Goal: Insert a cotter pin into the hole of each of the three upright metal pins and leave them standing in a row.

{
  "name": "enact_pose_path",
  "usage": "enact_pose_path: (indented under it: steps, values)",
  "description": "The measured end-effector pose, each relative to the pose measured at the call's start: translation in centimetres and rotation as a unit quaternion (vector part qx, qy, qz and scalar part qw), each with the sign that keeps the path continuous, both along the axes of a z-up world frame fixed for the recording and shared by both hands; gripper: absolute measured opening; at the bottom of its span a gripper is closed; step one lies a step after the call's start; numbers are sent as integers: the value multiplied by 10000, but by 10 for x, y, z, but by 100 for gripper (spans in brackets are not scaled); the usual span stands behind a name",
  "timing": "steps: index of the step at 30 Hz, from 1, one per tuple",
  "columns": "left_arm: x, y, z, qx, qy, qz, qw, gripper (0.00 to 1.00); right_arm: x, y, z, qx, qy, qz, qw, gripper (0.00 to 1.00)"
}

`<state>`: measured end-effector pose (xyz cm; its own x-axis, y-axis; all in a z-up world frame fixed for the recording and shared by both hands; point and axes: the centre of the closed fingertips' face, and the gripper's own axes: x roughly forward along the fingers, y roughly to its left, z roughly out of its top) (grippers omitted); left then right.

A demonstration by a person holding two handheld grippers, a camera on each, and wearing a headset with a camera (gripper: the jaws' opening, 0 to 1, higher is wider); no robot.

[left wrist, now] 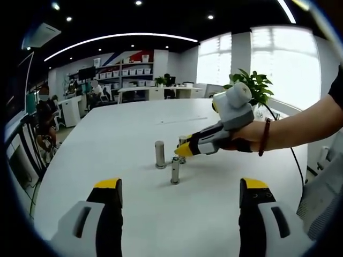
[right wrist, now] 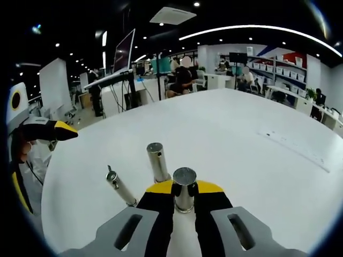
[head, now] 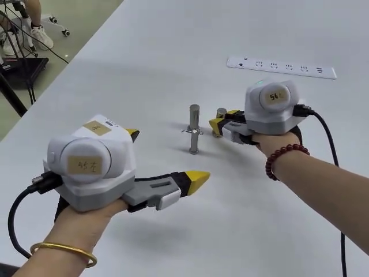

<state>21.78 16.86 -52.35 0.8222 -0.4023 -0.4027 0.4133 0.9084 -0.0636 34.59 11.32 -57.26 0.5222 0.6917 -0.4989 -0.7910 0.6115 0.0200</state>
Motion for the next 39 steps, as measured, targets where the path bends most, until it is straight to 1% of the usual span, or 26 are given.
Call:
enact_pose_path:
  steps: [5,9,13,16,18,19,22,24,26,29,34,39]
  values:
    - [1,-2,2,-50,-27,-30,10000,94,-5,-9,10,-9,-42,-102,9999,8]
    - [1,-4,4,-76,-69,-56,9999,97,-12,-18,13,-23,-37,-183,9998,8]
    - [0,-5,6,-32,-95,-103,9999,99,-20,-30,15,-34,20,-275,9996,8]
    - [-2,-7,5,0,-69,-158,9999,99,-27,-37,16,-49,26,-334,9994,8]
    - [-2,-8,8,-3,-108,-182,9998,99,-33,-42,17,-58,24,-359,9993,8]
    - [-2,-9,9,-23,-124,-192,9997,99,-32,-46,16,-66,28,-379,9993,8]
    - [-3,-10,11,-59,-144,-217,9996,99,-37,-51,16,-70,25,-420,9991,8]
    - [-4,-11,10,-64,-125,-232,9996,99,-39,-55,15,-65,59,-446,9990,8]
    - [-7,-11,11,-61,-121,-254,9996,99,-45,-58,14,-85,90,-460,9989,8]
    - [-10,-13,14,-36,-184,-294,9994,99,-55,-63,12,-78,154,-524,9985,8]
    - [-11,-17,15,-29,-204,-378,9991,99,-70,-70,9,-52,199,-631,9978,8]
    - [-12,-20,16,-30,-221,-441,9988,99,-80,-74,7,-8,211,-717,9972,8]
